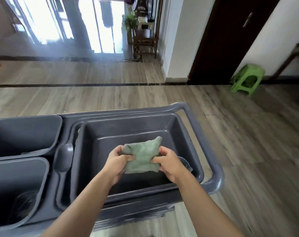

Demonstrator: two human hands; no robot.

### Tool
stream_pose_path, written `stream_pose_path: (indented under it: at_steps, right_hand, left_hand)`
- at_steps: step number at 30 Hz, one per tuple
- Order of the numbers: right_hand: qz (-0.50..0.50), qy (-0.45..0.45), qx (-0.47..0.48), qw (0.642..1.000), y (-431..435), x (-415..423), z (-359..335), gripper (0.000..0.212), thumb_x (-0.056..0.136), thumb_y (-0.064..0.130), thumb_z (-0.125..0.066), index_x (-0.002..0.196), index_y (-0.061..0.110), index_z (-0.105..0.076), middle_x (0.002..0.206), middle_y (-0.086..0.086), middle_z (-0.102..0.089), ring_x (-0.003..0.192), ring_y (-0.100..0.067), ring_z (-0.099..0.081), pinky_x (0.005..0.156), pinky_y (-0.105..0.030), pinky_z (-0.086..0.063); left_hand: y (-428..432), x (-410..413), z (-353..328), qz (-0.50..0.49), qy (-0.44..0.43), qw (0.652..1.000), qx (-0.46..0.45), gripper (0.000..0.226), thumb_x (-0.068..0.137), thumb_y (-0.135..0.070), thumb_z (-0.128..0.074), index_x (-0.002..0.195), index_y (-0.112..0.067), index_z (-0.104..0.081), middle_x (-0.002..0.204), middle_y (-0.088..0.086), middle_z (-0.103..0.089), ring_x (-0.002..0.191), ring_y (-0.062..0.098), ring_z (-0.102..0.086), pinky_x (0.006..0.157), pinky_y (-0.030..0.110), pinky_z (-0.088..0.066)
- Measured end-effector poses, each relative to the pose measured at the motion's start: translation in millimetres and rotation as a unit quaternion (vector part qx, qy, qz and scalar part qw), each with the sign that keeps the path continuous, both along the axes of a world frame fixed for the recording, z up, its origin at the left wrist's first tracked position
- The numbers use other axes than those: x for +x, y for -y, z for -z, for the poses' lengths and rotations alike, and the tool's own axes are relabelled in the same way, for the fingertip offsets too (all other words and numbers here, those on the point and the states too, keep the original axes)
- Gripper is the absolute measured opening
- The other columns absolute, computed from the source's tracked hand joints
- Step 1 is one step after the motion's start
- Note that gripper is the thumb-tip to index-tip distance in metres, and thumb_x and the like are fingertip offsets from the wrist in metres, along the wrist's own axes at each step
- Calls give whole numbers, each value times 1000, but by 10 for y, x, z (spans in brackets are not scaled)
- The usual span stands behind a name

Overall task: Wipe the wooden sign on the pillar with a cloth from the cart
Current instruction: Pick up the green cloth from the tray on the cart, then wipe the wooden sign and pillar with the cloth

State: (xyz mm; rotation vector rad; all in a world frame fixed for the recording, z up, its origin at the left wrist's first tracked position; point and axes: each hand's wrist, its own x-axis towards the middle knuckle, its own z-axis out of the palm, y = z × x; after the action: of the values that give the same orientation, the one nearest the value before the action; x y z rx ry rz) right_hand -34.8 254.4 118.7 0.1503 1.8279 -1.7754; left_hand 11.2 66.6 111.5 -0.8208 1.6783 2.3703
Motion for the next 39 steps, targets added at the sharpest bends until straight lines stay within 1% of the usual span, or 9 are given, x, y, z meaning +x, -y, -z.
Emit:
stream_pose_path:
  at_steps: [2,5,9,13,18,23,27,33,39]
  right_hand:
    - [49,-12,-30,998,-203,160,-159,33,81,-18,-56,97,7,-71,97,-11,-76,93,-30,-71,88,-50,-56]
    - [142,-35,-89,985,-541,516,-323,38,79,-22,-54,91,9,-73,95,-11,-75,96,-33,-64,90,-52,-46]
    - [271,-61,-129,952,-896,1275,-435,44,80,-28,-51,91,8,-75,99,-15,-76,100,-34,-65,100,-54,-46]
    - [399,-78,-137,903,-1090,2207,-394,49,81,-28,-50,85,12,-78,97,-13,-78,89,-28,-73,84,-41,-58]
    - [542,-90,-146,823,-1174,3371,-399,42,82,-28,-47,110,-3,-65,107,-23,-68,99,-36,-64,91,-47,-52]
    - [621,-136,-160,755,-1332,4241,-511,46,80,-27,-49,120,-7,-58,108,-24,-70,94,-35,-71,81,-44,-60]
    - [662,-185,-170,706,-1543,4985,-643,52,77,-24,-50,125,-4,-55,111,-23,-70,101,-37,-69,82,-46,-60]
    - [672,-265,-124,680,-2278,6149,-1152,61,72,-19,-59,129,1,-55,120,-29,-69,104,-39,-70,77,-44,-61]
    - [641,-341,-23,687,-3362,7221,-2244,60,72,-18,-62,127,5,-58,124,-27,-68,110,-42,-69,81,-48,-61]
  left_hand:
    - [-194,26,-168,29,-35,999,15,34,80,18,-62,102,-8,-59,104,16,-70,94,36,-70,87,58,-57]
    - [-495,109,-347,95,-83,990,59,42,78,18,-65,105,-13,-59,103,11,-72,95,33,-72,83,61,-58]
    - [-845,329,-410,225,-111,965,81,45,78,18,-66,111,-11,-59,107,12,-74,96,27,-73,78,46,-62]
    - [-1239,650,-287,364,-116,918,110,45,79,17,-67,113,-13,-63,107,12,-78,96,27,-76,71,39,-62]
    - [-1783,1353,-199,501,-79,853,122,49,81,15,-67,123,-10,-59,116,8,-77,107,27,-73,79,40,-61]
    - [-2335,1993,-249,594,-71,793,112,63,79,17,-69,134,-10,-52,122,9,-74,109,26,-72,85,44,-60]
    - [-2887,2617,-507,656,-124,735,120,52,80,19,-66,114,-20,-62,114,3,-77,101,19,-75,73,35,-62]
    - [-3840,3711,-1191,711,-182,660,161,58,72,12,-72,119,-20,-61,114,11,-76,109,30,-72,90,49,-58]
    - [-4920,4687,-2364,715,-257,612,217,55,81,10,-70,125,-22,-59,120,3,-75,111,21,-72,96,46,-57]
